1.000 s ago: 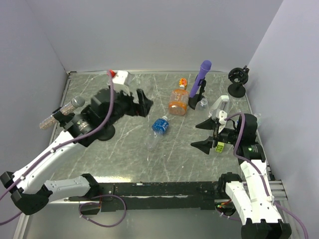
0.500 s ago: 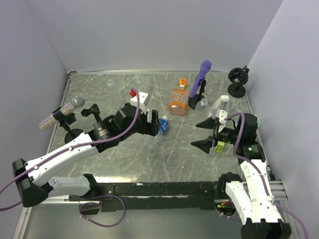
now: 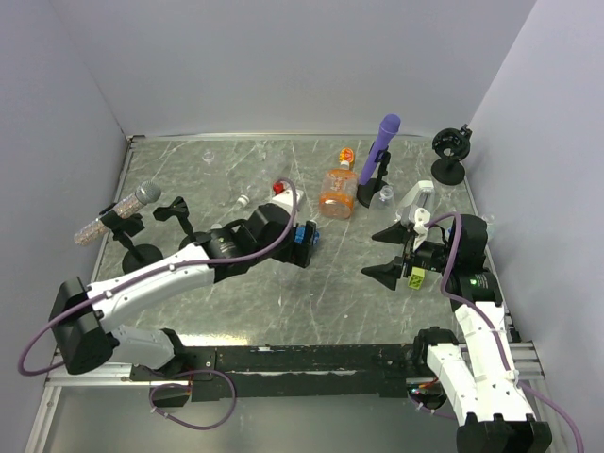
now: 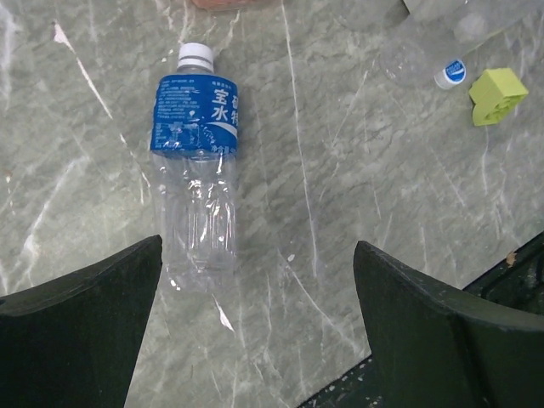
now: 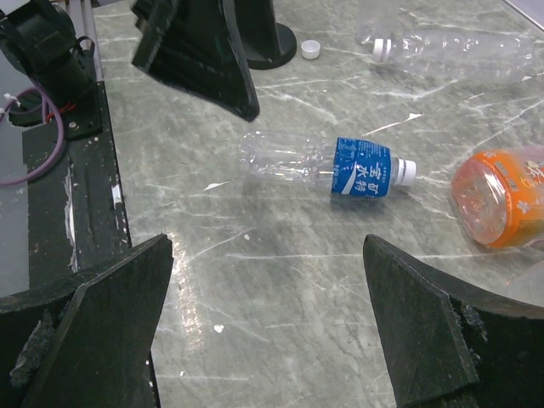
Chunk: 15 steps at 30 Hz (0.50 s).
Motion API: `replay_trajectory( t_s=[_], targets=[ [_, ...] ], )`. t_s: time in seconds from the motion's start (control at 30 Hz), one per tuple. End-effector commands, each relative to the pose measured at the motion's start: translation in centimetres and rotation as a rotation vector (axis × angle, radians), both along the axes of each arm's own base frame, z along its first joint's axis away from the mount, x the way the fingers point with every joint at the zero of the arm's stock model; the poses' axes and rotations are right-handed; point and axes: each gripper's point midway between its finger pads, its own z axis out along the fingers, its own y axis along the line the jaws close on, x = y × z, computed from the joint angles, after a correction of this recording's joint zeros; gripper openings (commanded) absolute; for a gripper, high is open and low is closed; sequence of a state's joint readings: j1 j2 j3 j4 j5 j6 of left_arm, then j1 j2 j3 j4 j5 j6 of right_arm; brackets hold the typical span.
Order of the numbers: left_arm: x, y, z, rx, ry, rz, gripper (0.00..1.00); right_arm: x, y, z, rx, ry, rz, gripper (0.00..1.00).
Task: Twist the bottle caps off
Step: Pick up the plastic bottle at the center of the board.
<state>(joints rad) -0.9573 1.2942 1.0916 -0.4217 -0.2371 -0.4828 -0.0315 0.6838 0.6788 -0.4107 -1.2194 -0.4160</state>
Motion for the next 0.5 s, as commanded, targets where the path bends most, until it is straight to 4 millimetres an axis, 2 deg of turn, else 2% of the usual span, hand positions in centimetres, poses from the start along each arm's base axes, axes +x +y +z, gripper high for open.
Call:
replay_trajectory(
  t_s=[0.0,0.2,0.47],
  targets=[
    [0.1,-2.0,-1.0,0.012,0.004,-0.086,0.97,0.3,0.1,0.6,0.004,-0.053,0.016,0.99],
    [1.8,-1.8,-5.5,0.197,0.089,-0.017,0.97,0.3,0.0,0.5,0.003,-0.048,0.013,0.99],
    [4.7,-1.1,-9.4,0.356,0.119,0.031,0.97,0.3,0.0,0.5,0.003,-0.048,0.013,0.99]
  ],
)
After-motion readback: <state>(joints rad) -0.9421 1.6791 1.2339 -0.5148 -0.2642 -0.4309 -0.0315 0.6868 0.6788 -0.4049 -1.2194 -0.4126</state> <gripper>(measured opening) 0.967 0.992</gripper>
